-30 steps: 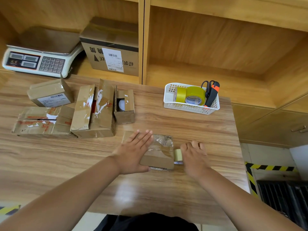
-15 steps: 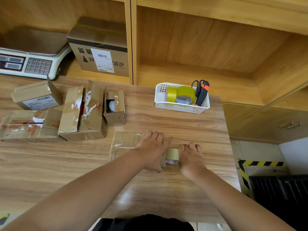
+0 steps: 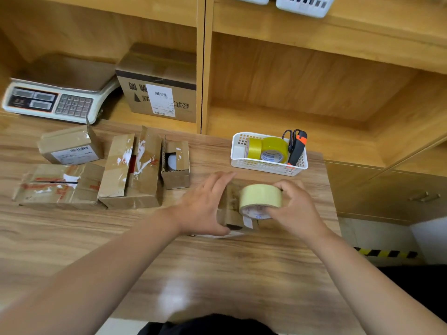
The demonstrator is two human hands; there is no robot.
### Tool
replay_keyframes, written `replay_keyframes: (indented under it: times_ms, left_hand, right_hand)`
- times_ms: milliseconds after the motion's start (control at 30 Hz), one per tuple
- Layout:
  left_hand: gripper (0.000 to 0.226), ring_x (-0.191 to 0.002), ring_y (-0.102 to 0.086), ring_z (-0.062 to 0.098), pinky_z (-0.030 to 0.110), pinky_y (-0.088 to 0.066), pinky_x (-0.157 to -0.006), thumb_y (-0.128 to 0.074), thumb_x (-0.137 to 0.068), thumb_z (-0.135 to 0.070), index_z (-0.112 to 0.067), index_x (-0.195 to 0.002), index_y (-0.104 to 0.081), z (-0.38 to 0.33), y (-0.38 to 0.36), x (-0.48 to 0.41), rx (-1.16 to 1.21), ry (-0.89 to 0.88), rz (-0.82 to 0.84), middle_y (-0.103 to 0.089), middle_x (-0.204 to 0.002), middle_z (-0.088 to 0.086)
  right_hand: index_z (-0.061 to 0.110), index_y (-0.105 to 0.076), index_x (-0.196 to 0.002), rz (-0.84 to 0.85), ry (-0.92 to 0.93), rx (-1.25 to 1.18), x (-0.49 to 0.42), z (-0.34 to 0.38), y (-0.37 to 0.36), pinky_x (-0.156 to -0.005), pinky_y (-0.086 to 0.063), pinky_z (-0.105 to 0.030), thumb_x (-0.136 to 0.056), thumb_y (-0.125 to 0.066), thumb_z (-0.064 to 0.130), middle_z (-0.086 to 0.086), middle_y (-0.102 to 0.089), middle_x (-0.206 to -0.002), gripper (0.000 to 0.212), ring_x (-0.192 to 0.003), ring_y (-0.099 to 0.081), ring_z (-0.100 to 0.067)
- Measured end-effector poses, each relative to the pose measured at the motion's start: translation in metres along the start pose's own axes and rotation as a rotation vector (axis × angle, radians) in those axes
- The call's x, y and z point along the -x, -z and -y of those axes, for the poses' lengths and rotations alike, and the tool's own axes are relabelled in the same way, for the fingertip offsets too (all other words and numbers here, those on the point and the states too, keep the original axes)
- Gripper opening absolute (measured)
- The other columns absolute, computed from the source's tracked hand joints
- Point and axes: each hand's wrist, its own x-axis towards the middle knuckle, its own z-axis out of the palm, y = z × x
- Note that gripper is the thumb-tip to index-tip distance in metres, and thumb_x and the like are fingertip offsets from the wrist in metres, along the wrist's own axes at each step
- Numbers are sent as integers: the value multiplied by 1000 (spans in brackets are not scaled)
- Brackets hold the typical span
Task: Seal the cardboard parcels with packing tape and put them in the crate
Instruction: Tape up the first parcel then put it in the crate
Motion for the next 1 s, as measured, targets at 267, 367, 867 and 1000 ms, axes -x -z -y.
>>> replay_keyframes:
  times_ms: [267,367,867,1000]
  left_hand:
    - [132,-144,-11,16,34,-21,-117,-81,-55,-57,-29,-150,8,23,14,19,91,94,-13,-7,-154,-7]
    - [132,-142,-14,11,30,-21,-117,-84,-57,-52,-25,-151,4,33,16,20,174,138,-25,-14,-154,-7]
    - [134,-137,-17,3,25,-21,-113,-90,-55,-37,-33,-150,3,64,12,33,457,263,-13,-17,-153,-9]
    - [132,-136,-20,-1,33,-22,-117,-91,-52,-37,-36,-150,-1,65,12,35,481,264,-11,-21,-149,-20]
  right_hand:
    - [36,-60,-98,130,98,-16,-12,52,-38,-94,-42,-39,-59,-71,42,20,-46,-90,41,-104,-49,-21]
    - [34,-57,-115,210,124,2,-20,61,-53,-96,-42,-45,-63,-71,37,17,-56,-96,54,-104,-52,-21]
    - [29,-60,-113,278,246,228,-36,81,-43,-85,-39,-30,-69,-70,20,9,-64,-103,47,-99,-54,-17]
    - [28,-59,-117,278,270,379,-36,75,-19,-85,-22,-21,-72,-70,21,11,-59,-110,47,-99,-39,-7]
